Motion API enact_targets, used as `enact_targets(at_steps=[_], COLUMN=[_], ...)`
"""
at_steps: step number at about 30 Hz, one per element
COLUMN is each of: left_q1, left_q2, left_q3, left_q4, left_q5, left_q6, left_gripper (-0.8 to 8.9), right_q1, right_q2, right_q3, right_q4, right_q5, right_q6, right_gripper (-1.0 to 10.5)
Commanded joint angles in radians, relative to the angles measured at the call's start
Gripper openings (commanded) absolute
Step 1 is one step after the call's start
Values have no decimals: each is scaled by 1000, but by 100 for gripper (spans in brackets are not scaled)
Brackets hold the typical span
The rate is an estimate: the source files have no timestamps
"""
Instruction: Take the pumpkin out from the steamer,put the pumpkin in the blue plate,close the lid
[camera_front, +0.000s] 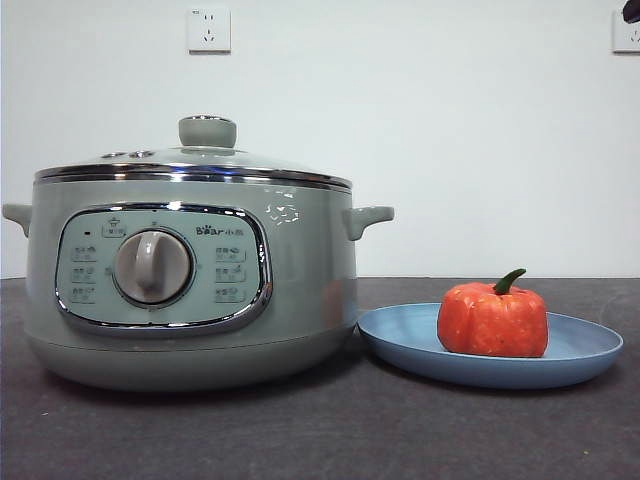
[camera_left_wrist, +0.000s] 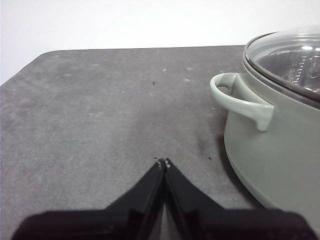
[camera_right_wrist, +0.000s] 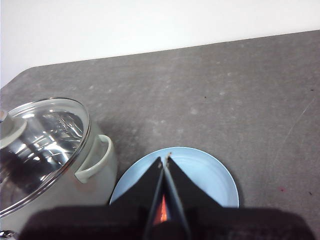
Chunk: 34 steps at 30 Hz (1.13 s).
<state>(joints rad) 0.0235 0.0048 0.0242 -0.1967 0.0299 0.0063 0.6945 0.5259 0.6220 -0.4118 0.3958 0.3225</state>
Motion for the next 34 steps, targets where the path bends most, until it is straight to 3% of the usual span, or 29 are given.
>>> enact_targets(at_steps=[1,14,17,20,22,27,30,34], left_q1=[4,4,4,4,4,4,4,4], left_q2=[-3,-3,-3,-3,-3,-3,-3,-3], left_q3=[-17,-17,-17,-17,-17,-17,-17,-17], left_q4=[2,2,2,2,2,2,2,2], left_q5=[-2,-2,-2,-2,-2,0,-5,-2], left_q6=[-7,-6,-6,-6,-7,-6,-7,-7], left_gripper=[-3,-3,-3,-3,-3,-3,-3,-3], right_q1=[0,0,0,-44,-125,-396,-511,-581], right_q2=[-2,-2,-4,-50,-100,-264,-355,-442], right_q3=[-6,-6,-9,-38,-87,-278,-378,-489], right_q4=[6,5,-11,-26,-6,117,167,221], right_q5=[3,3,1,11,-45,-324,-393,-478], right_q6=[9,9,-80,-123,-165,-185,-223,-292], right_gripper=[-17,-17,-17,-17,-17,-17,-17,-17])
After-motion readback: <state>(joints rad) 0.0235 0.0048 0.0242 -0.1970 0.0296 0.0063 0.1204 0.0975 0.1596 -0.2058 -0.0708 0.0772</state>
